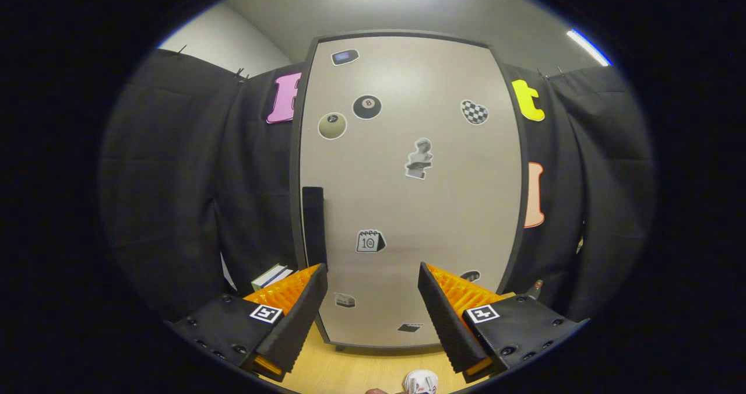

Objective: Open the shoe cabinet door, grab the shoes and put them into the shoe cabinet, then close the shoe cabinet door.

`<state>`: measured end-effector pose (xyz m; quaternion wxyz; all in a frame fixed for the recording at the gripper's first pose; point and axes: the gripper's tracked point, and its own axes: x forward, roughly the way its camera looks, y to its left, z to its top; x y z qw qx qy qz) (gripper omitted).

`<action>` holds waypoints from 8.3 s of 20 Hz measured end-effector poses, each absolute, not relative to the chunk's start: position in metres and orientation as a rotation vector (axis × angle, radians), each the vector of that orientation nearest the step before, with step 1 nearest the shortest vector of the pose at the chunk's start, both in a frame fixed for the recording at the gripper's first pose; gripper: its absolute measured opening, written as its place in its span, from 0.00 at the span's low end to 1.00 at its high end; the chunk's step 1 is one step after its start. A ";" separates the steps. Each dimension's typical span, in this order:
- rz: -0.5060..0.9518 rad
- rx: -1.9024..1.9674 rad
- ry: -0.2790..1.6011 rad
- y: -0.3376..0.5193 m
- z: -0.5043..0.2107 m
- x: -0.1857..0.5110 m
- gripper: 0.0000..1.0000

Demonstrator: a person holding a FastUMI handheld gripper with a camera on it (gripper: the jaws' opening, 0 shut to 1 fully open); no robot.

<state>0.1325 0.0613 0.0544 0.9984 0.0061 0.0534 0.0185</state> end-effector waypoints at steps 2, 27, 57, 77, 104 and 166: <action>0.054 0.009 0.102 0.077 0.062 0.151 0.98; 0.048 0.033 0.200 0.135 0.030 0.242 0.33; 0.230 0.050 0.172 0.096 0.036 0.137 0.09; 0.064 -0.033 0.153 0.006 0.038 0.096 0.08; 0.004 0.014 0.121 -0.081 0.047 0.031 0.99; -0.007 0.028 1.006 0.091 -0.444 0.206 0.07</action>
